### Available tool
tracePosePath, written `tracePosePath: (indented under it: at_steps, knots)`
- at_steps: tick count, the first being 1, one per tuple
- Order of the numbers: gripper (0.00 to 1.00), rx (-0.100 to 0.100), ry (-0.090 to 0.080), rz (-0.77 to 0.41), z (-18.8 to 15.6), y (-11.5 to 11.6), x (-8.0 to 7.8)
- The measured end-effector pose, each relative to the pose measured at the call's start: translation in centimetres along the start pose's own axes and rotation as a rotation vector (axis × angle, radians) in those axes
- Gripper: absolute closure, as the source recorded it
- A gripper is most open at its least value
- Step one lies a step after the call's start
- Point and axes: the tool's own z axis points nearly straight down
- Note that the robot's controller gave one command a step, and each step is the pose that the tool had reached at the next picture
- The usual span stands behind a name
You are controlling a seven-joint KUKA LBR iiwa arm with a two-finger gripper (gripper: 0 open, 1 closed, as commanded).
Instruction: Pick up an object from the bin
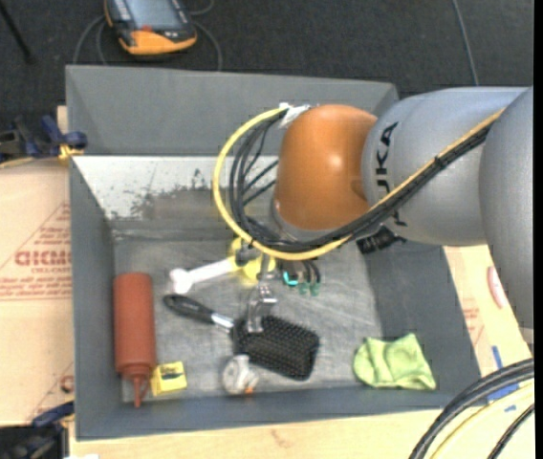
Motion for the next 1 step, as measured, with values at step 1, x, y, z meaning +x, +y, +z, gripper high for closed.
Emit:
tracePosePath:
  at_steps: [1]
  knots:
    - [0.00, -0.001, -0.008, 0.002, -0.47, -0.02, -0.17]
